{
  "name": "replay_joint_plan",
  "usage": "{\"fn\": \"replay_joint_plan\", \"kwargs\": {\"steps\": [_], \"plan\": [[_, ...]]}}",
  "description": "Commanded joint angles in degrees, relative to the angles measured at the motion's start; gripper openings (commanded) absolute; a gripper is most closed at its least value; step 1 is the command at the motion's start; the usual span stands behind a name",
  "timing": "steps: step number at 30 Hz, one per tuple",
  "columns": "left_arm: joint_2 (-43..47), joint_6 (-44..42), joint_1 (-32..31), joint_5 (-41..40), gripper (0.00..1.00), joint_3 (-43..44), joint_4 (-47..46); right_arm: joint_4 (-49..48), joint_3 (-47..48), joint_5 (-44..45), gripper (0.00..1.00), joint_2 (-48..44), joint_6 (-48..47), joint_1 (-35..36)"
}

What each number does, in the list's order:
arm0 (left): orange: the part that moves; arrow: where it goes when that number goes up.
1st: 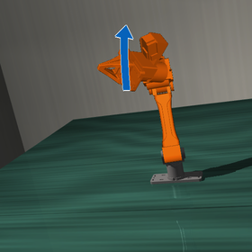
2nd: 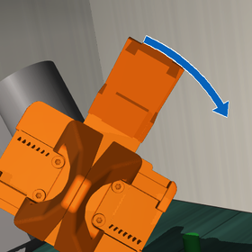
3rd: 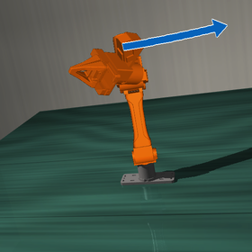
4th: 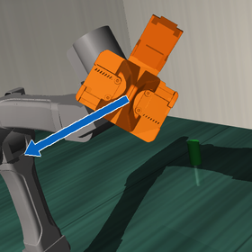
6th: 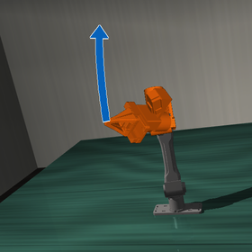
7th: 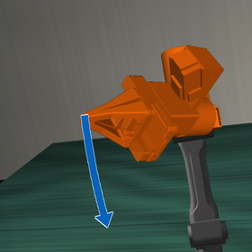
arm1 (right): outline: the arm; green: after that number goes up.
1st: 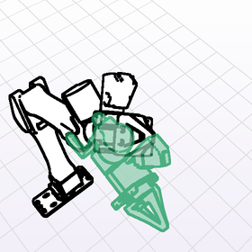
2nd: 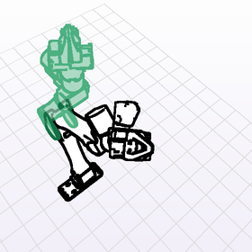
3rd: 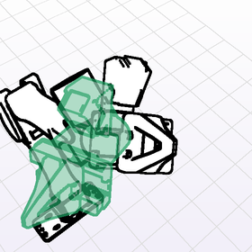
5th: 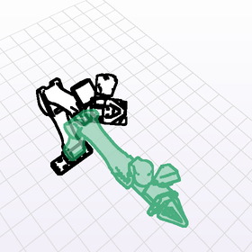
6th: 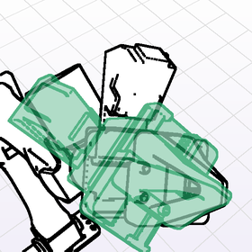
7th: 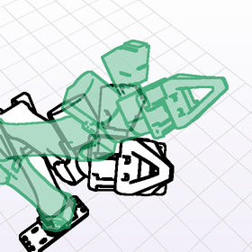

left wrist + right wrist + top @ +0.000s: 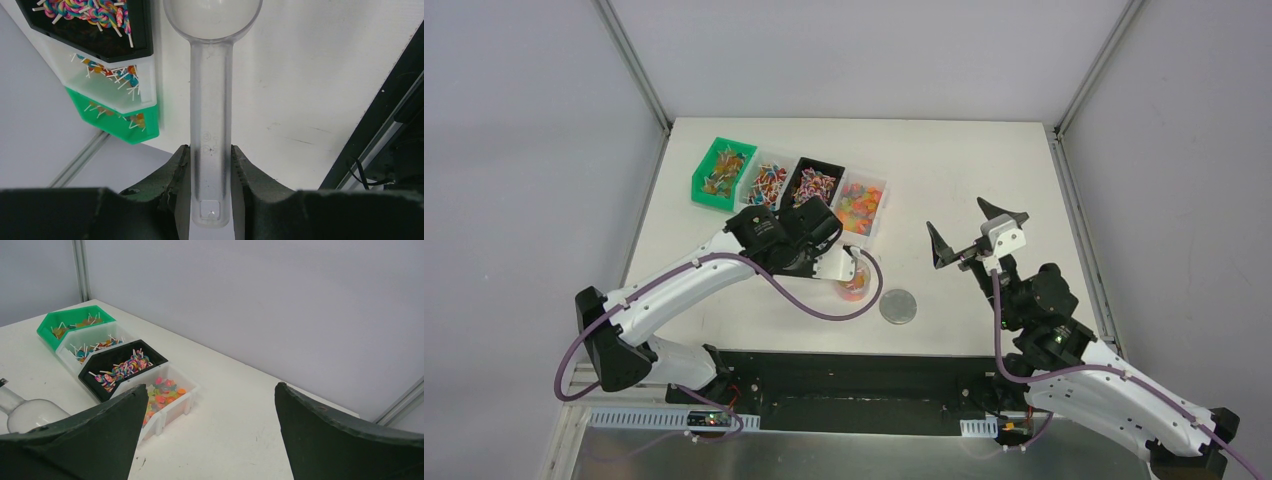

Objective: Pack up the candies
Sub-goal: Place the fake candies in the packing bottle.

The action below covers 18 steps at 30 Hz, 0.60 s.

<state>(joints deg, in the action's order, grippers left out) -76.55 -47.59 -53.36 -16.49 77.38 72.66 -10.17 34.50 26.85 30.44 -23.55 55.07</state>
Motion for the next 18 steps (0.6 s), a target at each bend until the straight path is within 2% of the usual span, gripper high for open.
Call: {"fn": "replay_joint_plan", "kwargs": {"steps": [1,13,18], "plan": [[0.3,0.6,-0.8,-2.3,0.00,2.5,0.3,-1.4,0.0,1.2,1.00,-0.6,-0.7,0.2],[3.5,4.5,1.3,-1.2,0.00,1.8,-7.2,-1.7,0.0,0.4,1.00,-0.9,-0.1,0.2],[8.0,5.3,5.2,-0.2,0.00,-1.0,-15.7,-1.8,0.0,0.2,1.00,-1.3,0.1,0.2]]}}
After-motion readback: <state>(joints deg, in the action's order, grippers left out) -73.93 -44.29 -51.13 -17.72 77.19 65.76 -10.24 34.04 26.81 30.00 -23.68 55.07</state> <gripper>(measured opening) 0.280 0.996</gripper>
